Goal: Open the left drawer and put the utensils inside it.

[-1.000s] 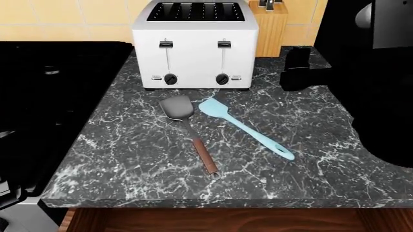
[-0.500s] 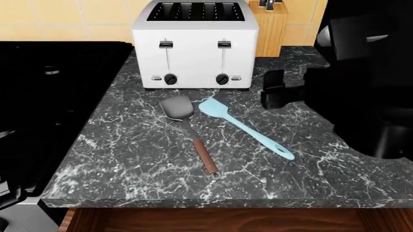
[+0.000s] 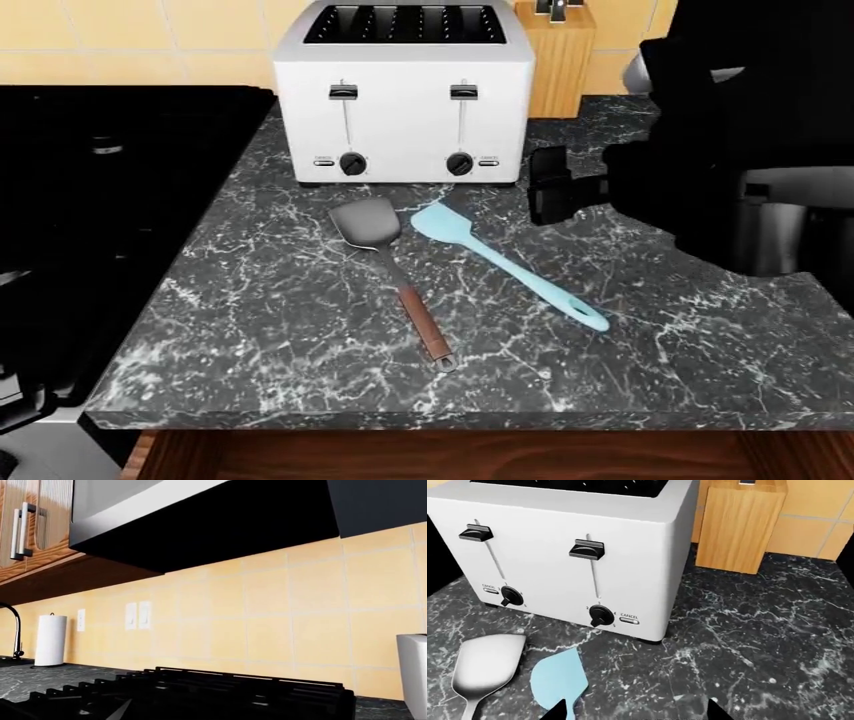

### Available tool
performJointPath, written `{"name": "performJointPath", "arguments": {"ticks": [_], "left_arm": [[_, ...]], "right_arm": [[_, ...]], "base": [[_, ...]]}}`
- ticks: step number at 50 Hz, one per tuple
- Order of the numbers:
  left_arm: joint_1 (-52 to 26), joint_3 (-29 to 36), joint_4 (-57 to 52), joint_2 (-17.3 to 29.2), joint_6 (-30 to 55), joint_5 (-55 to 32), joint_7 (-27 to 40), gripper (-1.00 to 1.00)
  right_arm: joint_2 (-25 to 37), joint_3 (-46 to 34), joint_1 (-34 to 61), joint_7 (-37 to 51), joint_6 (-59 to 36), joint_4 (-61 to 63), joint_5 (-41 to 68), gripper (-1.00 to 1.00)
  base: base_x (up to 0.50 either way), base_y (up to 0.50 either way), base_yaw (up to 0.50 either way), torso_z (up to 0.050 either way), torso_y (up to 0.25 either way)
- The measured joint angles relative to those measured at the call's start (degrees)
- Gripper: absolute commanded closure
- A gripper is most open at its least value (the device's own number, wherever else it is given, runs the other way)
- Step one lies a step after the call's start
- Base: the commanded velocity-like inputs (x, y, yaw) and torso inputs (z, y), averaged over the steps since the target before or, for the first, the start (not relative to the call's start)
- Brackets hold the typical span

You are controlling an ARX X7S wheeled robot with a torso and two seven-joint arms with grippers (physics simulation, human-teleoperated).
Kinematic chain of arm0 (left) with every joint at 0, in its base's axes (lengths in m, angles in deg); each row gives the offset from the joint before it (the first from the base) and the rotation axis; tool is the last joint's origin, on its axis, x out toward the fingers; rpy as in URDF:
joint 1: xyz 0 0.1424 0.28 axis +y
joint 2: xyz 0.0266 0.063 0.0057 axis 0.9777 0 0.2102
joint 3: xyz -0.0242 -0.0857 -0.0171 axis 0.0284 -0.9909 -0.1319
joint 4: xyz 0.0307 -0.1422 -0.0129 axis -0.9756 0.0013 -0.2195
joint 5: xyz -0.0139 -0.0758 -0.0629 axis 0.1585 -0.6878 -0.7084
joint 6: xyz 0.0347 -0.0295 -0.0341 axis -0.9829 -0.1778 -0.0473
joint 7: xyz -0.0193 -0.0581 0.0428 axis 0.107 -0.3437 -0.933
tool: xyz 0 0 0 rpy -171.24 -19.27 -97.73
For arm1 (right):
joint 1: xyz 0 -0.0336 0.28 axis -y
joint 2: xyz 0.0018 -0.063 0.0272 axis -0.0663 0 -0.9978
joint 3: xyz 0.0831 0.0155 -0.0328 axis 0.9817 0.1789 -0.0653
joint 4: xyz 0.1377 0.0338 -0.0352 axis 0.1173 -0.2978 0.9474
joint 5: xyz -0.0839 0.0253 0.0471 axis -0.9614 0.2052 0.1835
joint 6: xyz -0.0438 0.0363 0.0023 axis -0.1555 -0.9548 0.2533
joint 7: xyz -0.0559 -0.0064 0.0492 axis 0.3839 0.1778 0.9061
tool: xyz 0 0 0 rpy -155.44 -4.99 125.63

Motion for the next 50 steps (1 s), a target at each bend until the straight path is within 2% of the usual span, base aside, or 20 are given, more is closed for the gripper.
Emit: {"name": "performJointPath", "arguments": {"ticks": [22,50], "left_arm": [[-0.05,0.49,0.4,0.37,-0.22,-0.01,0.41,-1.0],[0.4,0.4,0.49,0.75,-0.65,-0.23,0.88,-1.0]], "right_arm": [[-2.37,-10.6,9.3,-11.32,-8.54,-2.14,-3.65,-1.0],[-3.42,-14.02,9.5,-19.76,-7.35,-7.04,-4.49,-1.0]], "base": [[0.0,0.0,0.0,0.0,0.0],[0.0,0.0,0.0,0.0,0.0]]}}
